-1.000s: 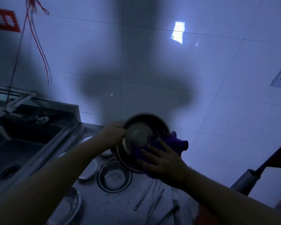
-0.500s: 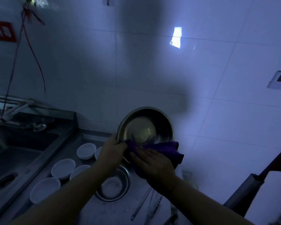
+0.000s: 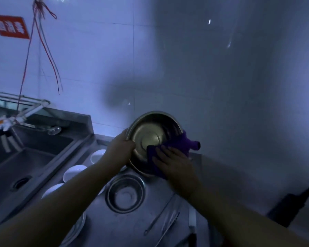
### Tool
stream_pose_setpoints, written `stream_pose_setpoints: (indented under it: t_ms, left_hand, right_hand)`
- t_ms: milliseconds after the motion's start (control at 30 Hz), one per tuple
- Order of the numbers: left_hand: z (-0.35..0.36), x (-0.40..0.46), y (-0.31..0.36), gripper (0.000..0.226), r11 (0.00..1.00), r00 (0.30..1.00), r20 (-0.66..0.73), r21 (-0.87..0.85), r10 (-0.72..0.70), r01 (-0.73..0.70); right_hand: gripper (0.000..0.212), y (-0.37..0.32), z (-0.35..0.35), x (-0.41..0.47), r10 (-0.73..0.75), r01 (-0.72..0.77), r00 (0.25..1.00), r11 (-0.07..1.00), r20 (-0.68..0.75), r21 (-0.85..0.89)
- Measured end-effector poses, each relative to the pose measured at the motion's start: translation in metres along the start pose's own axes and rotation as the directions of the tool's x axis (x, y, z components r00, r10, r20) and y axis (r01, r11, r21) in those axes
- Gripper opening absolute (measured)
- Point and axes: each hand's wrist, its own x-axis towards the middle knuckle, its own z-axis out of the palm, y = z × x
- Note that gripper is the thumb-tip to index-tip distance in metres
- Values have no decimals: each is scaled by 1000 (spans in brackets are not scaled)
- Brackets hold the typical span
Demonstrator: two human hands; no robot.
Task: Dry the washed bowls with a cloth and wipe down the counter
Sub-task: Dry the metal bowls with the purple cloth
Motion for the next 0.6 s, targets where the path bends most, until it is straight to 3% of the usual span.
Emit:
stream_pose_setpoints:
  t_ms: [100,167,267,333,467,533,600]
  left_hand:
    - [8,-5,-6,43,1000,999,-45,-20,-16,15]
    - [7,-6,-7,41,1000,998,-66,-22,-10,9]
    - [-3,-8,-4,39,1000,998,-61,-28,-7,5]
    - [-16,-10,0,36,1000,1000,-3,8,18,-18]
    - [-46,-7,18,39,971,981,193,239,-31,-16]
    - [-56,-4,28,39,956,968,245,293,-47,-28]
    - [-56,-9,31,39,979,991,133,201,5,-32]
  right_hand:
    - [36,-44,13,15,273,-274,962,947,29,166]
    - [54,-66,16,24,358,-366,930,885,80,288]
    - [60,-60,13,23,198,-209,978,931,66,298]
    - [49,-41,9,17,12,-18,1000,971,25,239]
    - [26,-11,3,8,-320,321,947,947,-25,32]
    - [30,-6,0,9,-345,344,936,938,-61,-30]
    - [33,-10,-5,12,-280,276,956,959,-83,-60]
